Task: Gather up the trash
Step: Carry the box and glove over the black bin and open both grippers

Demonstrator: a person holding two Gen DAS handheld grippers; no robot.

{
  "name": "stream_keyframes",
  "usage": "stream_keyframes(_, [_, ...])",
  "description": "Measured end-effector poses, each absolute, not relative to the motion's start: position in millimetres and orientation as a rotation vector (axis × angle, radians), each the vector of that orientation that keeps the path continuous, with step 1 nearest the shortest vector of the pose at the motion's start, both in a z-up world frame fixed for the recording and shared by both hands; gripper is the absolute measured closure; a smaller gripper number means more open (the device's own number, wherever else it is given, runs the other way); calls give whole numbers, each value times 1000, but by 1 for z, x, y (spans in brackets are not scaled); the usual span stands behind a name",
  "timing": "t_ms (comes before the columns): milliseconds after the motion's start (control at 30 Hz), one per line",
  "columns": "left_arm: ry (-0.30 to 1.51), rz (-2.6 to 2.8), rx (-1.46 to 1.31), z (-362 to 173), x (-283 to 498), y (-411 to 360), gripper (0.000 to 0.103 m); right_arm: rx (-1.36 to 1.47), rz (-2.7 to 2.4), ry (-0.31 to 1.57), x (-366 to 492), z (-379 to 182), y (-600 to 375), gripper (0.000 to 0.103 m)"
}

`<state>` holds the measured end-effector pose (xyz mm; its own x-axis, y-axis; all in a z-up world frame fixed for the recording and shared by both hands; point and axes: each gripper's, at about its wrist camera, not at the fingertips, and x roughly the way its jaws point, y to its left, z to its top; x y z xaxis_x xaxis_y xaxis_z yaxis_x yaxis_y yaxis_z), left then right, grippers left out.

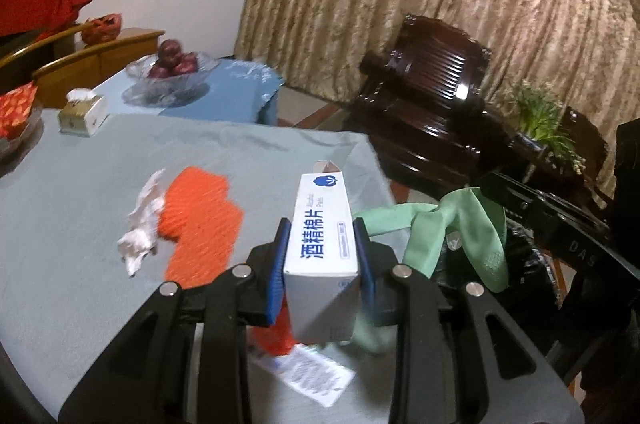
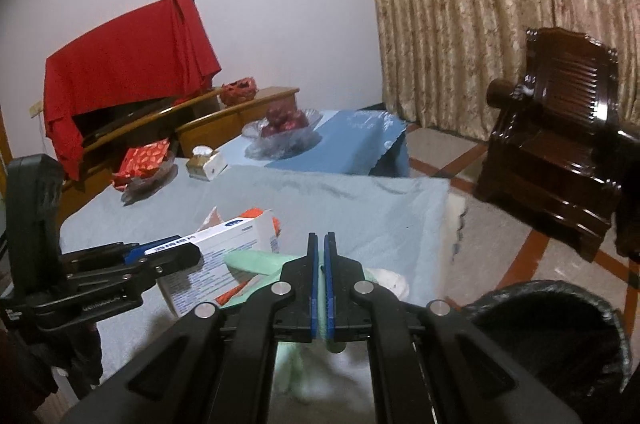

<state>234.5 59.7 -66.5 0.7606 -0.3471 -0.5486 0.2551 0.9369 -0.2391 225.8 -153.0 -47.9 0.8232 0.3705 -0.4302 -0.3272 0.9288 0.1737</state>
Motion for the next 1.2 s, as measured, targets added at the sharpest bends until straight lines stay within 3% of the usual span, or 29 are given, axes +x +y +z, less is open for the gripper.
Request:
stream_keyframes(400, [632, -515, -102, -66, 231, -58, 73, 124, 121, 487, 177, -49, -277, 100])
stream_keyframes(1000, [771, -727, 8, -139, 242, -203, 72, 218, -53, 653, 166, -145, -363, 100])
stream_keyframes(1033, [775, -726, 9, -140, 243, -205, 70, 217, -57, 657, 166, -147, -364, 99])
stream_keyframes(1067, [779, -730, 7, -140, 244, -204, 58, 217, -62, 658, 167, -148, -364, 97])
stream_keyframes(1133, [771, -729, -1, -139, 243, -199, 46, 212, -67, 660, 167, -147, -367, 94])
stream_keyframes(1200, [751, -724, 3, -136, 243, -196, 42, 206, -79, 659, 166, -146, -367, 79])
